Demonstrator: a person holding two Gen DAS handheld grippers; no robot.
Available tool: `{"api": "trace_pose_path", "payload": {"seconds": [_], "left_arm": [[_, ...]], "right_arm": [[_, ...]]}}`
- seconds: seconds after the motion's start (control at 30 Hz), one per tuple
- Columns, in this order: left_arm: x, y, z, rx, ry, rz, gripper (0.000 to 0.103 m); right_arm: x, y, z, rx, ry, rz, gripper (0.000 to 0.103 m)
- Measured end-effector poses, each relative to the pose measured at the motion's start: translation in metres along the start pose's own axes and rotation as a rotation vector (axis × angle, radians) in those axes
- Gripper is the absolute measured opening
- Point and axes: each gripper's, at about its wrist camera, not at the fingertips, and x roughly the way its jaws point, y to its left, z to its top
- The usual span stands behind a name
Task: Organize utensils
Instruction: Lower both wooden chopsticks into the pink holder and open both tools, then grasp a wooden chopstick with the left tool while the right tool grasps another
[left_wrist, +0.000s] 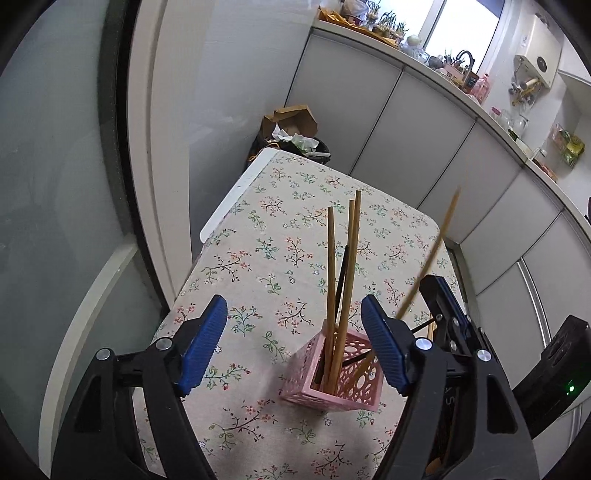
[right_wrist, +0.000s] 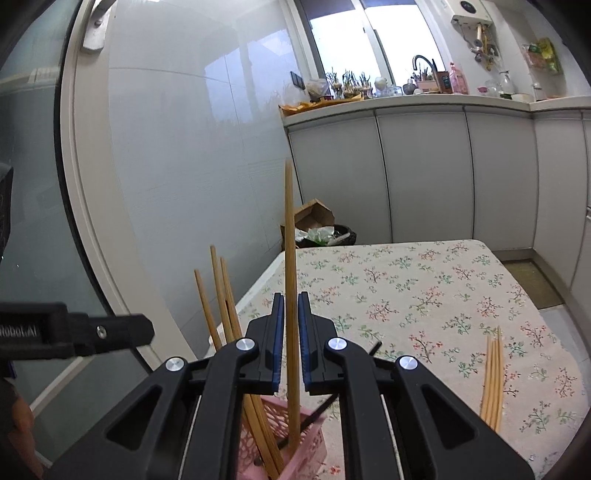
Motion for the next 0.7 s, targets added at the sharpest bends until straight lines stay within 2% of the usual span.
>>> {"api": "trace_pose_path", "payload": {"seconds": [0.17,0.33,0.43,0.5,0.6,0.63,0.7], "left_arm": [[-0.001,-0.001,0.000,0.003,-0.001,-0.008,0.072],[-0.006,-0.017,-0.003,0.053,-0.010,-0.043,0.072],[-0.010,-0.033,-0.007,0.095,-0.010,-0.082,0.072],[-0.013,-0.048,-0.011,0.127,-0.008,-0.122,0.072],[-0.016,-0.074,-0.019,0.191,-0.002,-0.155,0.072],[-0.015,-0.081,-0.022,0.206,0.001,-0.162,0.072],[-0.012,-0.103,-0.032,0.250,0.026,-0.189,0.072]], "right_arm": [[-0.009,-0.011,0.006,0.024,0.026,-0.020,0.008],[-0.036,-0.045,0.041,0.123,0.042,-0.039,0.009],[-0.062,-0.075,0.071,0.173,0.045,-0.069,0.028],[-0.083,-0.095,0.090,0.169,0.038,-0.094,0.035],[-0.111,-0.121,0.104,0.147,0.028,-0.123,0.054],[-0.116,-0.128,0.105,0.142,0.035,-0.135,0.059],[-0.123,-0.148,0.103,0.142,0.066,-0.179,0.060]]}}
